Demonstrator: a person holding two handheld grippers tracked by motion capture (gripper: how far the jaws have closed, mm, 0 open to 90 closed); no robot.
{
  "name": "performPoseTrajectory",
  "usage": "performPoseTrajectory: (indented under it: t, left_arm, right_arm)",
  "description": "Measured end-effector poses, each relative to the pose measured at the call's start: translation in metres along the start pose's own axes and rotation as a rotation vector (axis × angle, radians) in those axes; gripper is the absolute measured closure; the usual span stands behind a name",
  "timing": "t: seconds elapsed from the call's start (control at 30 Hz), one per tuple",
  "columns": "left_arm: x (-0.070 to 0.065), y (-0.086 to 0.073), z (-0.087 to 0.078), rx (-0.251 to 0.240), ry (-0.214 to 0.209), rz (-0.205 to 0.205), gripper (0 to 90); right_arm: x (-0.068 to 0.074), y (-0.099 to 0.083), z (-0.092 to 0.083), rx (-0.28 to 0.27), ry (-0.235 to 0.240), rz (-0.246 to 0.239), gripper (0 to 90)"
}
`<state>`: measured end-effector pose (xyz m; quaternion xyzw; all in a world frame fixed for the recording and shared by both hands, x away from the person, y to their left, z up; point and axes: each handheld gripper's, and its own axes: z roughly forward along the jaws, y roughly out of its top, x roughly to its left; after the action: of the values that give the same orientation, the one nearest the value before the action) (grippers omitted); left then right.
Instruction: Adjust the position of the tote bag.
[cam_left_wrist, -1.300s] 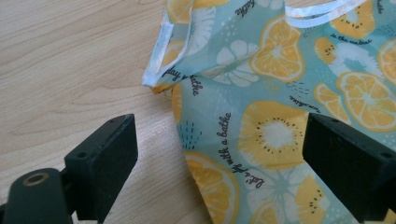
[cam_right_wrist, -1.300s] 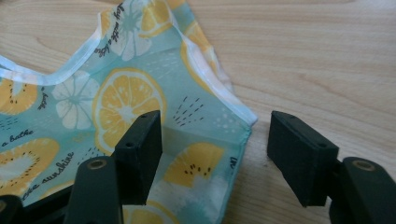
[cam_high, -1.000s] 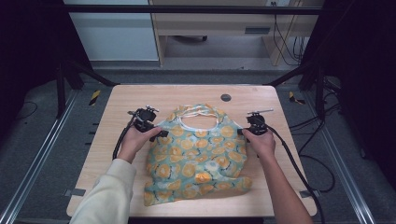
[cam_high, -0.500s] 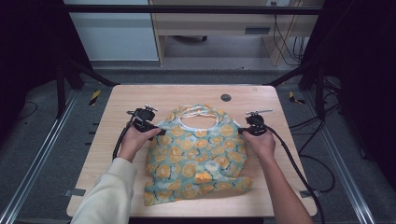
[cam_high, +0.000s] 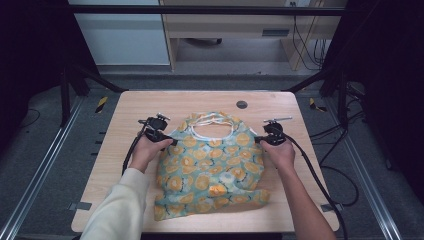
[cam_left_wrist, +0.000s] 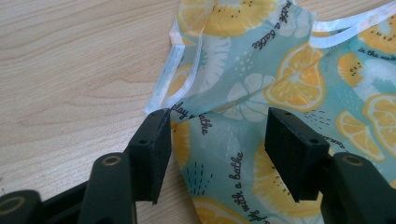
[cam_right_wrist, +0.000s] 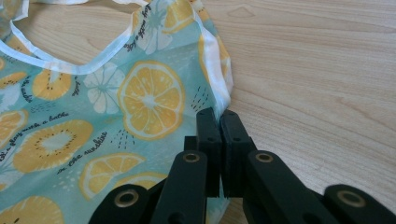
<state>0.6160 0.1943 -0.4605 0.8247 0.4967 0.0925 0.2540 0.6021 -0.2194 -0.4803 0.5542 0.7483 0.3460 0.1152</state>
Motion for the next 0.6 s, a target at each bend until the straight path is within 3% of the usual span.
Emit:
performPoseTrajectory:
  t: [0.13, 0.23, 0.37, 0.6]
  left_arm:
    - [-0.0005, 0.0002, 0.0015, 0.001, 0.022, -0.002, 43.3]
    - [0.0015, 0.0000, 0.0012, -0.003, 0.038, -0.008, 39.1]
    - [0.0045, -0.0014, 0.0013, -0.008, 0.046, -0.022, 32.4]
    - [0.0059, -0.0049, 0.0052, 0.003, 0.033, -0.034, 32.6]
  right_arm:
    - [0.0005, -0.0002, 0.0000, -0.001, 0.002, -0.001, 88.5]
    - [0.0005, -0.0002, -0.0002, 0.000, 0.002, -0.001, 88.4]
    - [-0.0001, 0.0002, -0.0004, -0.001, 0.004, -0.004, 88.4]
    - [0.0000, 0.0003, -0.0006, -0.001, 0.004, -0.002, 88.3]
